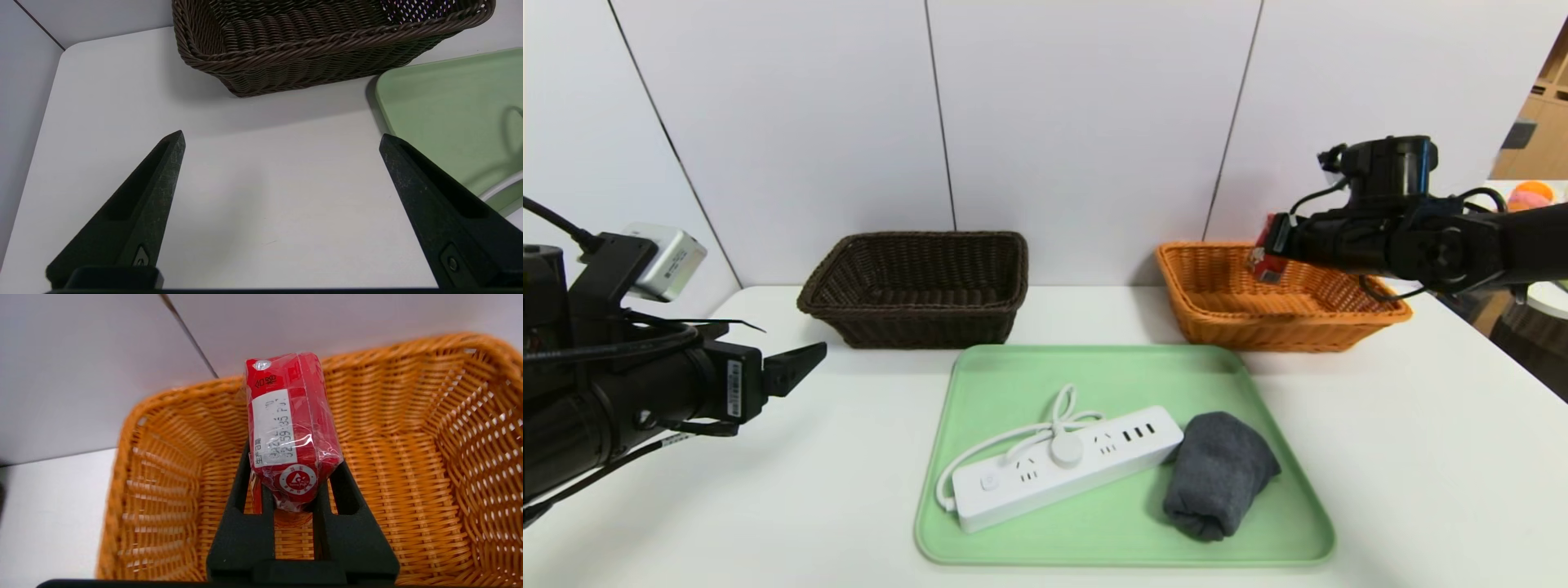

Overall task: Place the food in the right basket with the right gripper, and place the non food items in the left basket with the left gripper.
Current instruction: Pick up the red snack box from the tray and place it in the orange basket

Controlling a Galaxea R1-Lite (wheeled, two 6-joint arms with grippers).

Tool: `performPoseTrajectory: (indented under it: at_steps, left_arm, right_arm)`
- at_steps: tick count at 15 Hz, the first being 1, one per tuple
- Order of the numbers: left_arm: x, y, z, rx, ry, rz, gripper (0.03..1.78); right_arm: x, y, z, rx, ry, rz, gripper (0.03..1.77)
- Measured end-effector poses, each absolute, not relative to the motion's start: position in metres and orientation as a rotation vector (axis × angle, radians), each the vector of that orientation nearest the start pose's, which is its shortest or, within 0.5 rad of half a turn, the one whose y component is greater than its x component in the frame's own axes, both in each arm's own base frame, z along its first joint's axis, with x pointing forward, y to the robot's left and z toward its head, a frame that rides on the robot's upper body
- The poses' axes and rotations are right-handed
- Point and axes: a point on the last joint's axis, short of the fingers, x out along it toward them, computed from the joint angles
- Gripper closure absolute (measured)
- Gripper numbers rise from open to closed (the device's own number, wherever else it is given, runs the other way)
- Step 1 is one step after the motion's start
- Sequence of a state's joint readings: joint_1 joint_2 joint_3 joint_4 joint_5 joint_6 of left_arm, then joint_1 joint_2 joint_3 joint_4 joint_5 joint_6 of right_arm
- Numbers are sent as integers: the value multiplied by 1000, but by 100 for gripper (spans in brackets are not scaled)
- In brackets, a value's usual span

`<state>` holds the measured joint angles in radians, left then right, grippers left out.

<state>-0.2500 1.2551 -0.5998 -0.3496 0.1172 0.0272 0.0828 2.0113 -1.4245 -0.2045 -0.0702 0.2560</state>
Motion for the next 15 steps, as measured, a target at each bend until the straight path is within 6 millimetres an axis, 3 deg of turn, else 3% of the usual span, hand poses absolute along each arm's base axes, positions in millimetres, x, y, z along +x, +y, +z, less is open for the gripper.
performPoseTrajectory:
  at_steps: [3, 12, 15]
  left_arm:
    - [186, -45, 208, 82, 297, -136, 12]
    - [191, -46, 206, 86, 298, -135, 12]
    - [191, -46, 205, 87, 299, -135, 12]
  right_arm:
    - [414, 31, 183, 222, 441, -40, 152]
    - [426, 25, 162, 217, 478, -60, 152]
    - [427, 22, 159, 208, 483, -65, 107]
